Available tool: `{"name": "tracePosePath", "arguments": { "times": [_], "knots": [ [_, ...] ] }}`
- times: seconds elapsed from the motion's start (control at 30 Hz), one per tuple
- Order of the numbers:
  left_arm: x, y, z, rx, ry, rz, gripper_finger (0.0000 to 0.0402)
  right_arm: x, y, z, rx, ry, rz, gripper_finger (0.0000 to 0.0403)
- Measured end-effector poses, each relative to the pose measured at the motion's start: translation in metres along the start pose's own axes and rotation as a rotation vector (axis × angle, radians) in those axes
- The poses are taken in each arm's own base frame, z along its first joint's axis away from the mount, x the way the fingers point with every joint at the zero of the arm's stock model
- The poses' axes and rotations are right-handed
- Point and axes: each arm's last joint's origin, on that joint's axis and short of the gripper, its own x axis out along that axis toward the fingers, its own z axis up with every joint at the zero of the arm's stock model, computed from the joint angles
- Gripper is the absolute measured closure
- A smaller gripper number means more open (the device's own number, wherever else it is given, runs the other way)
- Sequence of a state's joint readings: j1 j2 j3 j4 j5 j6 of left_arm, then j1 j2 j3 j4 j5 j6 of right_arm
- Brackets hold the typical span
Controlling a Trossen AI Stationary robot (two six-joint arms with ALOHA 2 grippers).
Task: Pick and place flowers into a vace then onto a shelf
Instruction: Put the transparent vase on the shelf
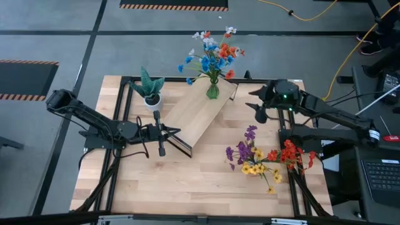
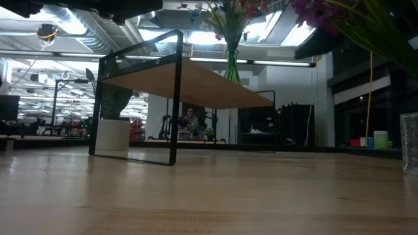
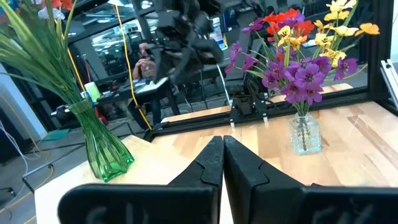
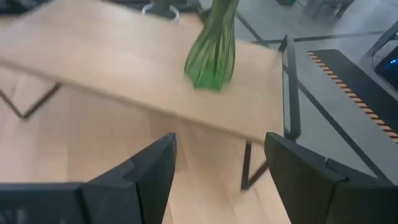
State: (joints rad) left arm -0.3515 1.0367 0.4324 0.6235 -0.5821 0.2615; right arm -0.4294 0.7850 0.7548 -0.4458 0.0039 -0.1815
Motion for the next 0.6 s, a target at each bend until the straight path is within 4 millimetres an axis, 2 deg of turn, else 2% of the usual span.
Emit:
{"name": "tracePosePath", "arguments": {
  "times": [0.23, 0.43, 0.6],
  "knots": [
    [0.0, 0.0, 0.0, -0.031, 0.0, 0.0, 0.0398, -0.015, 0.007, -0.035, -0.01, -0.028, 0.001, 0.0157],
    [0.0, 0.0, 0.0, -0.031, 0.0, 0.0, 0.0398, -0.03, 0.007, -0.037, 0.084, -0.105, -0.015, 0.0157],
    [0.0, 0.0, 0.0, -0.038, 0.0, 0.0, 0.0397, -0.031, 0.006, -0.048, 0.158, 0.008, -0.09, 0.0157]
  ]
}}
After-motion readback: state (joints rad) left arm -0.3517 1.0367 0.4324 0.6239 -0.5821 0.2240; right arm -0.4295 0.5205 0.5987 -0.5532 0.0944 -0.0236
